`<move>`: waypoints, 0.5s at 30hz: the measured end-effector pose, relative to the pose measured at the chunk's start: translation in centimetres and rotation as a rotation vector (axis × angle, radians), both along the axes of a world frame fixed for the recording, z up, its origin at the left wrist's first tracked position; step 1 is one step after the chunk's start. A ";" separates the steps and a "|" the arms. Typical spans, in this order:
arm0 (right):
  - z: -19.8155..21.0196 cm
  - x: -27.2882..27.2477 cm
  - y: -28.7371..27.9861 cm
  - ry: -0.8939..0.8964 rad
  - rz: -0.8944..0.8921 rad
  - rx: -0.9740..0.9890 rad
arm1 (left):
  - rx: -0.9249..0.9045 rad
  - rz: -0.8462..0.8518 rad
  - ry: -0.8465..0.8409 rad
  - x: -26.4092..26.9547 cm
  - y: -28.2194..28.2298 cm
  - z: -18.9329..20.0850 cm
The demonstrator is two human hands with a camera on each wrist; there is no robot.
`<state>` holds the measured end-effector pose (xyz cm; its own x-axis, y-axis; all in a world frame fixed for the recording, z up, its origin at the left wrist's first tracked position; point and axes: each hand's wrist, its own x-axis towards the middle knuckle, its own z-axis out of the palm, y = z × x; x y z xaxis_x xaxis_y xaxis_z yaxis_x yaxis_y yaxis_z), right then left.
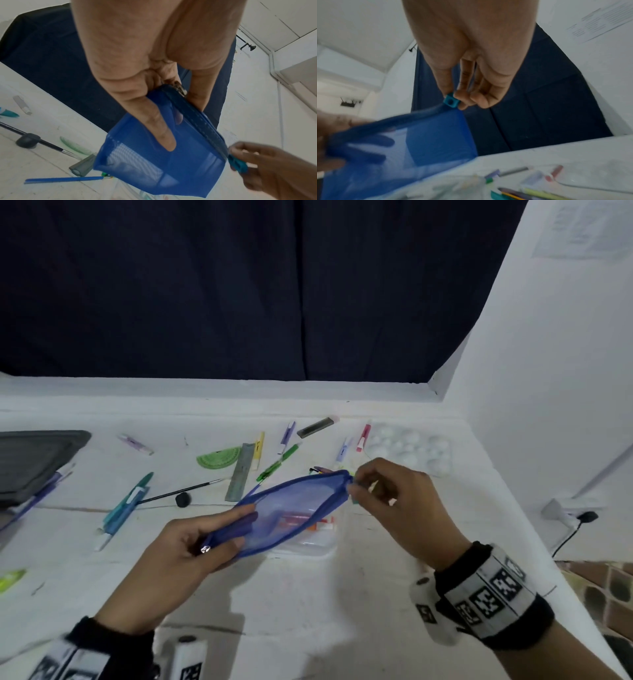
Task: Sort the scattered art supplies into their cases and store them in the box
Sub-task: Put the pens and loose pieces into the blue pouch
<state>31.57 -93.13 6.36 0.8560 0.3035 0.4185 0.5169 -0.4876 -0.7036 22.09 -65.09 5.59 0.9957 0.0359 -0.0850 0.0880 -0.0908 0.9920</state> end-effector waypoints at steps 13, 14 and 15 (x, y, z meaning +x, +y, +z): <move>1.6 1.7 -2.1 -0.233 -0.013 -0.003 | 0.035 -0.010 -0.023 1.6 -2.8 0.1; 1.4 2.5 -3.2 -0.211 -0.081 -0.027 | 0.028 0.002 -0.025 1.7 -2.8 0.1; 0.9 3.3 -4.3 -0.157 -0.129 -0.091 | 0.021 0.010 -0.026 1.8 -2.8 0.1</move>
<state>34.90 -97.43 7.25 0.8167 0.2381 0.5257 0.5458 -0.6148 -0.5694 23.94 -67.91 5.69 0.9972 0.0470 -0.0587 0.0636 -0.1111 0.9918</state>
